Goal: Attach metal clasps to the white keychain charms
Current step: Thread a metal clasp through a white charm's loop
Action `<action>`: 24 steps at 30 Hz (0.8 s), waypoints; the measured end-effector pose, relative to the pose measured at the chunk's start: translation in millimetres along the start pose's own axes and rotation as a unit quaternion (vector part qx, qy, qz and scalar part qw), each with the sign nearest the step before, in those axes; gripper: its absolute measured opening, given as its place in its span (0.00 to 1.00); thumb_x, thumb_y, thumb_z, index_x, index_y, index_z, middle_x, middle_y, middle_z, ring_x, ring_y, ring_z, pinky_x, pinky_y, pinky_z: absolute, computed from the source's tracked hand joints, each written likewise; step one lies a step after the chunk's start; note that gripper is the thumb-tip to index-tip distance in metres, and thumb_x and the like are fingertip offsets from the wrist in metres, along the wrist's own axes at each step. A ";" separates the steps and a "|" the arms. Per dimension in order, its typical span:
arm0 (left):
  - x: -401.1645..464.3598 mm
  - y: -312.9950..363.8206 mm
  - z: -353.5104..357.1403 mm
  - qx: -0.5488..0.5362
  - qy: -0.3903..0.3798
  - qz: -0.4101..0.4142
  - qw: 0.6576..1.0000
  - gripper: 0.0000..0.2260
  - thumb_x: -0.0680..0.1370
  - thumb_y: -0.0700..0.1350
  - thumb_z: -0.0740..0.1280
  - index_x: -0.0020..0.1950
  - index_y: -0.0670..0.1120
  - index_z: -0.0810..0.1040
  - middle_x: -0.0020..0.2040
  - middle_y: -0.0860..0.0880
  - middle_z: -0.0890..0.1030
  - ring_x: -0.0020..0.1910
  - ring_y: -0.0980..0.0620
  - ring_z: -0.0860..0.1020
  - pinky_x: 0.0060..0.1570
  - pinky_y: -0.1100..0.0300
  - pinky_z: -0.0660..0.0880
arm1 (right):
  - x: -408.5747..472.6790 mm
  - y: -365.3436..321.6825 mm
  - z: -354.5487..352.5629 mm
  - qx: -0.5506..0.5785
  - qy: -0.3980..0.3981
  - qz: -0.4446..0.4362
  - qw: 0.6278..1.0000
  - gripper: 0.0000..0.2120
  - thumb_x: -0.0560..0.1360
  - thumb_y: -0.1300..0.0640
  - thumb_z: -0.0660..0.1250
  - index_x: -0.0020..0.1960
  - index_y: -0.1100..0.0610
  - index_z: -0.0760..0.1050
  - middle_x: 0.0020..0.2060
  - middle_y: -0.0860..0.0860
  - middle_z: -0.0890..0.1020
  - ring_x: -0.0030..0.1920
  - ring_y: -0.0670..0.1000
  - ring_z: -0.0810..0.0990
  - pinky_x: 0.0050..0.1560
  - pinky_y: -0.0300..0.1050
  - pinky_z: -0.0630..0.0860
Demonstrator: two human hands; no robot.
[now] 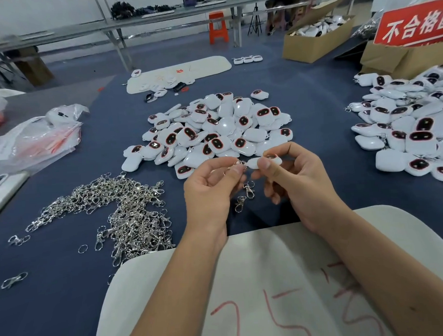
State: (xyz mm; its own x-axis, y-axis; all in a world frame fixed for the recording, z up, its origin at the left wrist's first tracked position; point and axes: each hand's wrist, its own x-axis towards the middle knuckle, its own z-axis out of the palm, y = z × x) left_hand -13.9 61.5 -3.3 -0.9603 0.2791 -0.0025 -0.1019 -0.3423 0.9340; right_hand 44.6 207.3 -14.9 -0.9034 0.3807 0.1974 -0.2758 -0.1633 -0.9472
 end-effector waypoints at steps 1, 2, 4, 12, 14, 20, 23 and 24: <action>0.0 -0.3 0.5 0.012 0.012 0.013 1.000 0.05 0.76 0.33 0.73 0.48 0.42 0.83 0.36 0.46 0.84 0.36 0.54 0.82 0.41 0.63 0.79 | -0.2 0.4 0.1 -0.007 0.001 0.000 1.000 0.15 0.75 0.53 0.77 0.53 0.60 0.76 0.41 0.62 0.86 0.29 0.52 0.78 0.26 0.41 0.72; 0.3 -0.6 0.5 0.033 0.022 0.032 0.999 0.05 0.75 0.33 0.74 0.48 0.41 0.83 0.36 0.46 0.84 0.36 0.54 0.83 0.41 0.63 0.79 | -0.3 0.6 0.0 -0.012 0.002 0.000 1.000 0.15 0.75 0.53 0.77 0.52 0.61 0.76 0.41 0.62 0.86 0.29 0.52 0.78 0.26 0.42 0.72; 1.5 -1.7 0.2 0.109 0.037 0.083 0.990 0.06 0.75 0.33 0.75 0.46 0.43 0.84 0.36 0.45 0.85 0.36 0.50 0.83 0.40 0.60 0.80 | -0.1 0.5 -0.6 -0.019 0.007 -0.001 1.000 0.16 0.75 0.53 0.78 0.52 0.61 0.76 0.41 0.62 0.87 0.29 0.52 0.78 0.26 0.42 0.73; 4.0 -0.8 -9.5 0.404 -0.029 0.273 0.873 0.05 0.75 0.38 0.75 0.43 0.48 0.85 0.37 0.56 0.84 0.37 0.57 0.80 0.39 0.66 0.76 | -1.9 4.2 -1.5 -0.088 0.016 -0.034 0.995 0.15 0.75 0.51 0.79 0.50 0.58 0.75 0.35 0.57 0.84 0.30 0.52 0.79 0.27 0.43 0.74; 6.1 -0.1 -10.1 0.452 -0.049 0.288 0.842 0.05 0.76 0.38 0.74 0.43 0.47 0.85 0.36 0.55 0.83 0.35 0.56 0.78 0.37 0.63 0.74 | -3.8 4.3 -1.4 -0.121 0.013 -0.055 0.991 0.15 0.76 0.52 0.79 0.51 0.57 0.74 0.34 0.54 0.83 0.30 0.52 0.79 0.27 0.44 0.75; 6.2 -2.5 -11.9 0.320 -0.020 0.168 0.932 0.04 0.75 0.37 0.75 0.44 0.46 0.85 0.35 0.49 0.84 0.33 0.51 0.82 0.37 0.64 0.77 | -4.5 2.8 3.3 -0.121 0.000 -0.080 0.989 0.09 0.79 0.60 0.75 0.55 0.54 0.76 0.37 0.52 0.84 0.32 0.52 0.81 0.32 0.43 0.79; 8.6 0.4 -13.2 0.245 0.009 0.134 0.960 0.05 0.77 0.36 0.73 0.46 0.45 0.85 0.37 0.50 0.86 0.34 0.54 0.83 0.42 0.62 0.79 | -3.3 2.6 2.3 -0.112 0.012 -0.063 0.992 0.09 0.79 0.62 0.73 0.58 0.55 0.78 0.37 0.52 0.82 0.33 0.52 0.81 0.32 0.42 0.78; 8.9 1.4 -13.4 0.222 0.013 0.123 0.967 0.05 0.78 0.35 0.72 0.47 0.45 0.84 0.37 0.49 0.86 0.34 0.54 0.83 0.42 0.61 0.79 | -3.4 2.4 2.0 -0.110 0.012 -0.061 0.992 0.10 0.79 0.64 0.73 0.58 0.55 0.78 0.37 0.52 0.82 0.33 0.53 0.81 0.32 0.43 0.78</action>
State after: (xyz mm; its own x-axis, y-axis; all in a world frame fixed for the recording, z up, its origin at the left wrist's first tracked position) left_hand -26.1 51.5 -6.7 -0.9482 0.2135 0.2353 0.2460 0.0248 0.9689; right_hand 46.4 203.8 -17.4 -0.8584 0.4083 0.3105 -0.3020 0.0871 -0.9493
